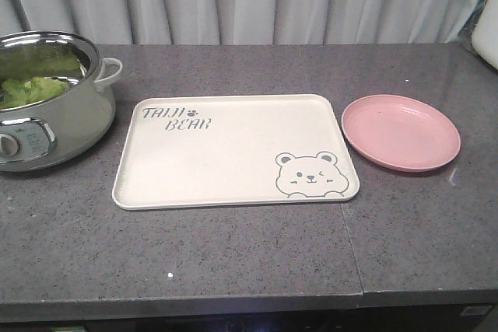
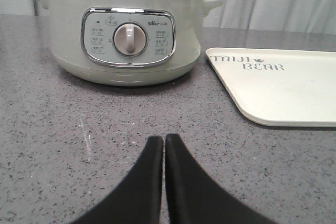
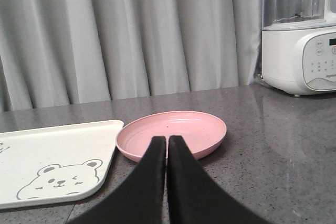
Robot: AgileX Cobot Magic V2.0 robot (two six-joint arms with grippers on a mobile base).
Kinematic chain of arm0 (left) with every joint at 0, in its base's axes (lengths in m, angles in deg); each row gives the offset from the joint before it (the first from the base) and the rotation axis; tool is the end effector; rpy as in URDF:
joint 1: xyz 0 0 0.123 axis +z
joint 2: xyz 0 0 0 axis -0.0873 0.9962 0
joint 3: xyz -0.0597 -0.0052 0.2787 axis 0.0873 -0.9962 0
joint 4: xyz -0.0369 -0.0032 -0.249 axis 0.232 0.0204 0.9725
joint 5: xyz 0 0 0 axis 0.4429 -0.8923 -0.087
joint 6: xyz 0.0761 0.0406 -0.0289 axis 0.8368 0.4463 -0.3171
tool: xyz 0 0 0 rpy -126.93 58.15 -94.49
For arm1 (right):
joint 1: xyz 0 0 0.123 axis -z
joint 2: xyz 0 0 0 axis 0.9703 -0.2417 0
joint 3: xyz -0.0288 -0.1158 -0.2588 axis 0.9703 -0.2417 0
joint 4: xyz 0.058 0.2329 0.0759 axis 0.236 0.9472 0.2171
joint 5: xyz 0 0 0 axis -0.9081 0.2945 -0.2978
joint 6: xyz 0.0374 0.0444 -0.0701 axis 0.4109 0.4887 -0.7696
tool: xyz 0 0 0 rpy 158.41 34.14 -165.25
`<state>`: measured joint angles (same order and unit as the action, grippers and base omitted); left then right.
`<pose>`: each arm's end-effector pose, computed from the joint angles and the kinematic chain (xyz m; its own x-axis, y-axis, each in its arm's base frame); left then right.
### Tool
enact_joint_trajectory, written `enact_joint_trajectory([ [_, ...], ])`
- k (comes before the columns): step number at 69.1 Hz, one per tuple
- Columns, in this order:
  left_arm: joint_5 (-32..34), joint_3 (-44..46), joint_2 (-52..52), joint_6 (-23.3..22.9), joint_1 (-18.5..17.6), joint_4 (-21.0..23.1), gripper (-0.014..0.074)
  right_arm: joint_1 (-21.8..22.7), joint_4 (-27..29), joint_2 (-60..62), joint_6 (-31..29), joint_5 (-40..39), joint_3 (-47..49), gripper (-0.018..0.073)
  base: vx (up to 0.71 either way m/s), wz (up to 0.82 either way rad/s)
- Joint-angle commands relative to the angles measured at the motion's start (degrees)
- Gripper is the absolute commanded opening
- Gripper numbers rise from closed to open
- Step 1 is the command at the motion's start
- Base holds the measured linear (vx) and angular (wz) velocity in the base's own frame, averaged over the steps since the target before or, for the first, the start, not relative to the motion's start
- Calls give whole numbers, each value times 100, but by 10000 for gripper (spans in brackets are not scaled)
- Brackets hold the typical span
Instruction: Transfer vegetables to tray and serve
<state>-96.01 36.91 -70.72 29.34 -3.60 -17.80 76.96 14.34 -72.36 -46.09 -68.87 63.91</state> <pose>0.0558 0.0001 0.1861 -0.1347 -0.1144 -0.9843 -0.0247 0.9934 -0.1121 0.0563 -0.0008 0.2076 0.1070 0.1163 -0.9874 0.0019 0.9931 0.1172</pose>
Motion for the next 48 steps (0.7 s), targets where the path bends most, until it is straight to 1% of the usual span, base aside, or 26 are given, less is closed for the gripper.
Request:
enact_joint_trajectory([
  [1, 409, -152, -79, -38, 17, 19, -6, 7, -62, 42, -38, -444, -92, -3, 2, 0],
  [48, 409, -152, -79, -38, 17, 19, -6, 7, -62, 42, -38, -444, -92, -3, 1, 1],
])
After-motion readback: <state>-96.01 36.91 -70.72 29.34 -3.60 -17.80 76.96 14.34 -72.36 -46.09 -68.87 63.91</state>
